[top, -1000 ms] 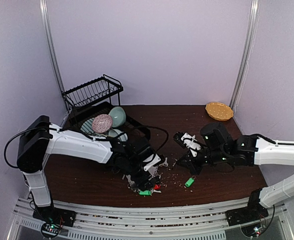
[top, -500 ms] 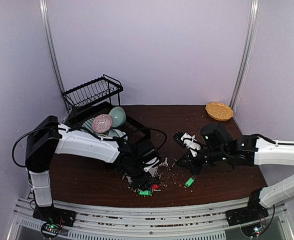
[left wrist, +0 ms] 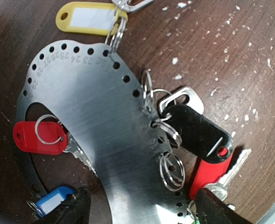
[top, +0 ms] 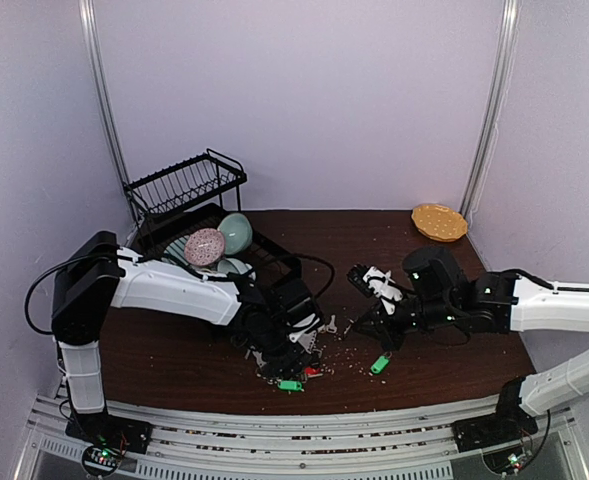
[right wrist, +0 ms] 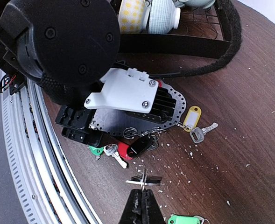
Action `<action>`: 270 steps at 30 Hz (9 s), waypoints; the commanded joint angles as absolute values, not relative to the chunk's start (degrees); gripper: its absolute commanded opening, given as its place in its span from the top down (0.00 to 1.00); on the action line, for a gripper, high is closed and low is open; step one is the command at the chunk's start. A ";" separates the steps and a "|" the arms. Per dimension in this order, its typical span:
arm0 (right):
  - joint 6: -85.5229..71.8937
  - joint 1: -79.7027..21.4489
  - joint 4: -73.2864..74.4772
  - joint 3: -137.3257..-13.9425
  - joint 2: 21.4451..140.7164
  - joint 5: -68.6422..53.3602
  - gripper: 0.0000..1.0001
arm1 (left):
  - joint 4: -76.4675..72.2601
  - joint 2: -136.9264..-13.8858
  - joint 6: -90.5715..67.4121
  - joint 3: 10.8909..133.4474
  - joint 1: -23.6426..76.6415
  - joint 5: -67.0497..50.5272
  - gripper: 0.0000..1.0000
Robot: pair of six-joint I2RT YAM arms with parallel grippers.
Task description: Put the keys on the keyring
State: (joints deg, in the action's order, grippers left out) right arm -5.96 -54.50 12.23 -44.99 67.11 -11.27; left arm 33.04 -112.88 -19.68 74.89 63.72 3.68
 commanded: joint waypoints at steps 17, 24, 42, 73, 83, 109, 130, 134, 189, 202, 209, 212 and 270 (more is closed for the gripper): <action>-6.17 -54.20 11.61 -43.77 65.66 -12.09 1.00 | 29.97 -113.14 -19.60 74.84 62.56 -1.43 0.08; -5.98 -54.15 11.50 -44.05 65.59 -12.15 1.00 | 32.21 -115.81 -20.56 75.66 63.54 1.16 0.29; -6.16 -54.20 11.69 -43.58 64.01 -11.71 1.00 | 22.80 -105.68 -20.11 68.21 63.63 3.59 0.75; -5.85 -54.15 13.26 -43.66 61.56 -12.29 1.00 | 25.85 -105.44 -0.71 69.30 58.10 -3.48 0.10; -4.85 -54.18 12.38 -40.69 56.95 -13.28 1.00 | 27.83 -112.04 -4.08 70.49 60.73 -3.01 0.02; -3.78 -54.18 12.89 -41.55 58.63 -15.11 1.00 | 35.32 -101.48 4.63 57.74 62.25 -2.53 0.08; -3.87 -54.15 12.38 -41.02 57.88 -15.62 1.00 | 30.69 -104.52 -5.78 63.18 60.29 -0.33 0.10; -3.78 -54.17 12.48 -41.17 58.15 -15.76 1.00 | 33.33 -105.97 -5.49 63.93 60.29 -1.79 0.14; -3.78 -54.17 12.79 -41.07 57.47 -14.59 1.00 | 31.42 -103.37 -19.20 64.76 59.33 1.25 0.27; -3.84 -54.15 12.55 -40.90 57.80 -14.89 1.00 | 28.94 -108.02 -10.22 62.95 69.84 -4.17 0.43; -4.11 -54.18 12.53 -40.71 57.40 -15.20 1.00 | 28.44 -101.83 -8.61 61.19 70.58 -2.41 0.35; -4.13 -54.16 12.49 -40.70 57.44 -15.22 1.00 | 27.47 -99.53 -8.84 64.26 71.38 -0.84 0.27; -4.66 -54.15 14.61 -41.79 51.87 -12.48 1.00 | 33.30 -105.69 -16.11 70.64 81.79 9.80 0.65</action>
State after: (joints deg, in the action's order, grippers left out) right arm -4.47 -54.48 13.80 -40.73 53.58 -14.28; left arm 34.98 -111.13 -15.05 72.25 82.32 11.16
